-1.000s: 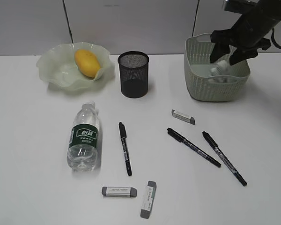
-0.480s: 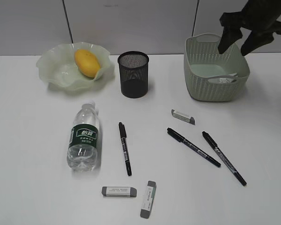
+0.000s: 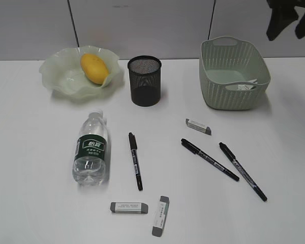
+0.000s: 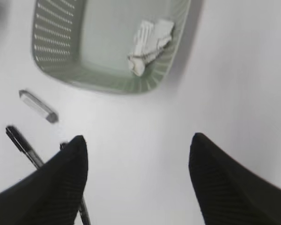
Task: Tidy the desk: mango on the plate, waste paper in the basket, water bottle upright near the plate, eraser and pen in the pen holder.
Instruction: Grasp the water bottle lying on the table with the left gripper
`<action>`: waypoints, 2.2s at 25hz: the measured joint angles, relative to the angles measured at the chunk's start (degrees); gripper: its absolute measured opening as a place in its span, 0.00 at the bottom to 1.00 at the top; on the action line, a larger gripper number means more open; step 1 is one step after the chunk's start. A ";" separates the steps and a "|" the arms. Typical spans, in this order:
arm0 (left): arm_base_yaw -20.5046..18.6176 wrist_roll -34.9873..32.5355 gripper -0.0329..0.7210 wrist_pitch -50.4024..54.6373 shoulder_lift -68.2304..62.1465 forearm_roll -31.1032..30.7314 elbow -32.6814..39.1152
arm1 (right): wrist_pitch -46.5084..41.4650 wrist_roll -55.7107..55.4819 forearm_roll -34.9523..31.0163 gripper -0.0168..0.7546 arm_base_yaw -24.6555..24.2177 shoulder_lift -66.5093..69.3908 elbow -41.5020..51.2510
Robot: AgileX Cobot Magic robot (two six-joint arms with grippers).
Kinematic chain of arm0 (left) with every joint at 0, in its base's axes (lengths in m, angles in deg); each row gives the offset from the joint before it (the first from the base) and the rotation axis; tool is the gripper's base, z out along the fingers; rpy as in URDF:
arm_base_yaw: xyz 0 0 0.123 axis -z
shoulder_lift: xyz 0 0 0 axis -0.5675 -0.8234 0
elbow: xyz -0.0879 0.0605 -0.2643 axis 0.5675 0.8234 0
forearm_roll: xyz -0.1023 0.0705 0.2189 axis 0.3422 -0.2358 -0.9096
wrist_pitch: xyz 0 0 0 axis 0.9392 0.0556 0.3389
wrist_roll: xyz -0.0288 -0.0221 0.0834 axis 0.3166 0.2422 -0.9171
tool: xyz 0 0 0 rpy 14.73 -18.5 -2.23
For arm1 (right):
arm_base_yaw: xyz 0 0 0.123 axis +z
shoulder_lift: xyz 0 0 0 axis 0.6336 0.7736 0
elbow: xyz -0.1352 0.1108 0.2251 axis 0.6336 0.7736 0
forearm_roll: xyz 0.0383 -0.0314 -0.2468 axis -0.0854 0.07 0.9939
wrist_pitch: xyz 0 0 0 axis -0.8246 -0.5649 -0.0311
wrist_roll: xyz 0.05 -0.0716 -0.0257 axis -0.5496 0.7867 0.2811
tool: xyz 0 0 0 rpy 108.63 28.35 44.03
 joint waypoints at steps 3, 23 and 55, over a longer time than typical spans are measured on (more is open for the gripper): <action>0.00 0.00 0.56 0.00 0.00 0.00 0.00 | 0.00 0.00 1.80 0.71 -0.06 -6.32 9.24; 0.00 0.00 0.56 0.00 0.00 -0.56 0.00 | 8.06 -4.19 4.76 0.71 -0.06 -62.62 59.52; 0.00 -1.40 0.82 -0.37 -45.06 15.89 -9.21 | 9.54 -2.63 6.71 0.59 -0.06 -112.40 77.94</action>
